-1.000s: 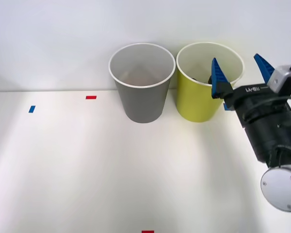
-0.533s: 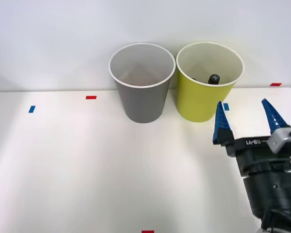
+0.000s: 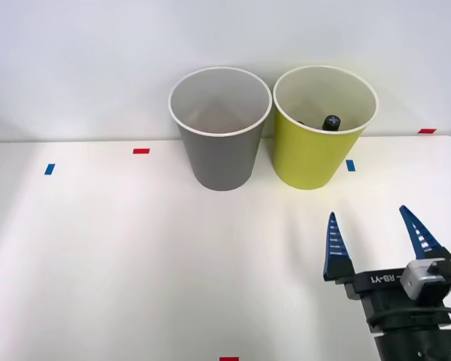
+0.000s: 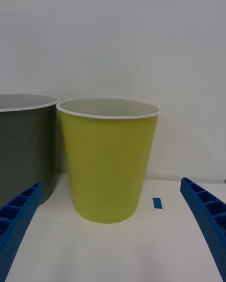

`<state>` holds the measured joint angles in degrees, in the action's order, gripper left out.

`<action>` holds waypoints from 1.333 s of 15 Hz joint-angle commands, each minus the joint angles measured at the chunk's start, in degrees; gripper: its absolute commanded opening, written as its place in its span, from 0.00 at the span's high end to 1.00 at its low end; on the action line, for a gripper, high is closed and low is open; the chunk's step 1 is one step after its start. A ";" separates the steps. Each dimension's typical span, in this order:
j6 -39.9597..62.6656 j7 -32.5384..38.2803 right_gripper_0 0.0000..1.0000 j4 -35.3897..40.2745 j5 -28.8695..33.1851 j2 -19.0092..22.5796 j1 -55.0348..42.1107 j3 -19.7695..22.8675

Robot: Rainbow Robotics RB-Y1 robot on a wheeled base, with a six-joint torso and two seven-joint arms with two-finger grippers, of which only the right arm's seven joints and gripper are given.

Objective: Put cans in the gray bin, plastic bottles in the light green bin

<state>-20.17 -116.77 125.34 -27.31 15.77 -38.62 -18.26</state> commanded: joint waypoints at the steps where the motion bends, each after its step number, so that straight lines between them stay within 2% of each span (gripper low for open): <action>1: -0.04 0.05 0.00 -0.01 1.20 0.05 -2.87 0.24; 7: 0.04 0.05 0.00 -0.09 1.82 0.40 -6.47 1.47; 10: 0.04 0.76 0.00 -0.18 2.35 -1.36 -8.32 2.09; 11: -0.04 2.43 0.00 -0.18 4.54 -1.98 -9.11 2.35; 14: -4.79 15.96 0.00 -4.75 14.65 -4.26 -9.46 2.44; 16: -8.04 22.03 0.00 -8.62 17.82 -5.49 -9.20 2.44; 18: -12.00 25.81 0.00 -12.57 19.84 -5.93 -9.46 1.47; 20: -17.36 25.81 0.00 -16.27 19.93 -5.76 -9.55 -0.37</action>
<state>-34.64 -90.89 111.08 -7.42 9.98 -48.11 -17.50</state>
